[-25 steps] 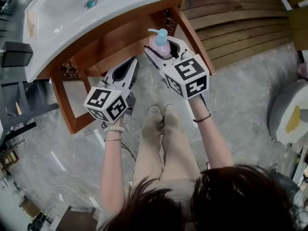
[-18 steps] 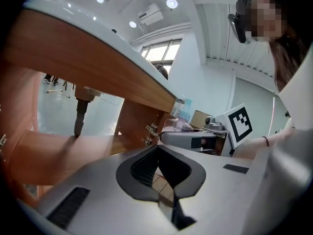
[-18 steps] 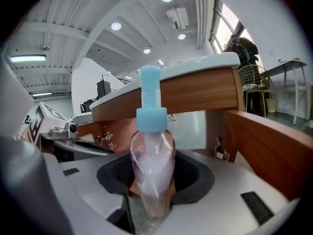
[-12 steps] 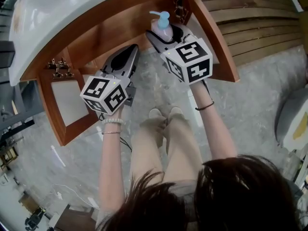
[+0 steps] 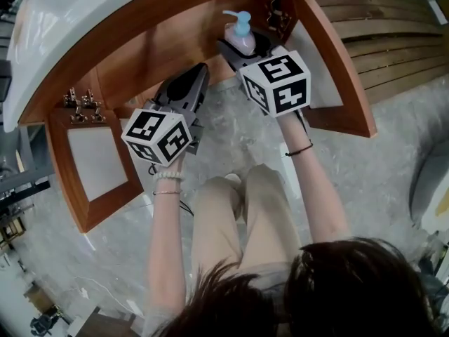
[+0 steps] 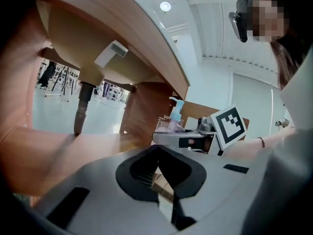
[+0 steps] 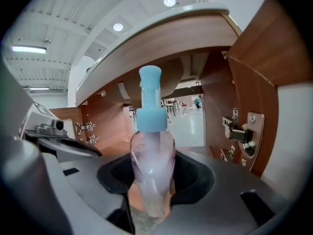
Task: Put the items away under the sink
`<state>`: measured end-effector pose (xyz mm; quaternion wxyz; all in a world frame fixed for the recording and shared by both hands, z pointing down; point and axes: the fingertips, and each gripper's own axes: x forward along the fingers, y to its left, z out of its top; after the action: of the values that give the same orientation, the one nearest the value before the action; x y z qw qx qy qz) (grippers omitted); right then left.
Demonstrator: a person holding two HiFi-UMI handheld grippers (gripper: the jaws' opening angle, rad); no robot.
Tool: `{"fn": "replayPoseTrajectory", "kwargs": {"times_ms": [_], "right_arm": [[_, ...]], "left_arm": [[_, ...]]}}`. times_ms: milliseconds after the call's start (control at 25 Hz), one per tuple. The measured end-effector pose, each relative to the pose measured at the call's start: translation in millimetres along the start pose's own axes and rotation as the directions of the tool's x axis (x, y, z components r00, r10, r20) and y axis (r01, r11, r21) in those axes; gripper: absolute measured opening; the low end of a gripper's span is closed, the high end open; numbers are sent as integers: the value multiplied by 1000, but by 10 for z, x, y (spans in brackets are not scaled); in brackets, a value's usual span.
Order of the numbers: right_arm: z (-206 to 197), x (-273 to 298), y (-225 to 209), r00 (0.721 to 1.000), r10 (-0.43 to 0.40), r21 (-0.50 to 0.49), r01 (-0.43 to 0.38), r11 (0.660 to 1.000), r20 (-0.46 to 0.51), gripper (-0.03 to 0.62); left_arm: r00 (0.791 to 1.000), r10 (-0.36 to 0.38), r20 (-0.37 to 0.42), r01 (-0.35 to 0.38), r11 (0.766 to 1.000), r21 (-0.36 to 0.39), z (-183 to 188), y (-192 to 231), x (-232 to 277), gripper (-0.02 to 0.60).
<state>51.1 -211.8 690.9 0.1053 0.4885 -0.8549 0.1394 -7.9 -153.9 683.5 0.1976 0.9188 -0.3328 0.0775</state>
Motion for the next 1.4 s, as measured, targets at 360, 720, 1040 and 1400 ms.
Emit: {"fn": "replayPoseTrajectory", "kwargs": {"times_ms": [360,720,1040,1400], "right_arm": [[-48,353,-170,999,-36,-21,36,999,29,201],[-21,640,-363,995,-80,-36,82,996,51,201],[27,810,-410,993,-104,-85,109,990,61,201],[36,845,-391,994,-98,-102,103,989,58,202]], "left_arm": [[999,22,25,-23,1000,17,-79,287,82,3],[999,32,22,-33,999,42,-75,524,181,2],[999,41,34,-43,997,58,-19,630,259,3],[998,56,25,-57,998,41,-59,662,230,3]]}}
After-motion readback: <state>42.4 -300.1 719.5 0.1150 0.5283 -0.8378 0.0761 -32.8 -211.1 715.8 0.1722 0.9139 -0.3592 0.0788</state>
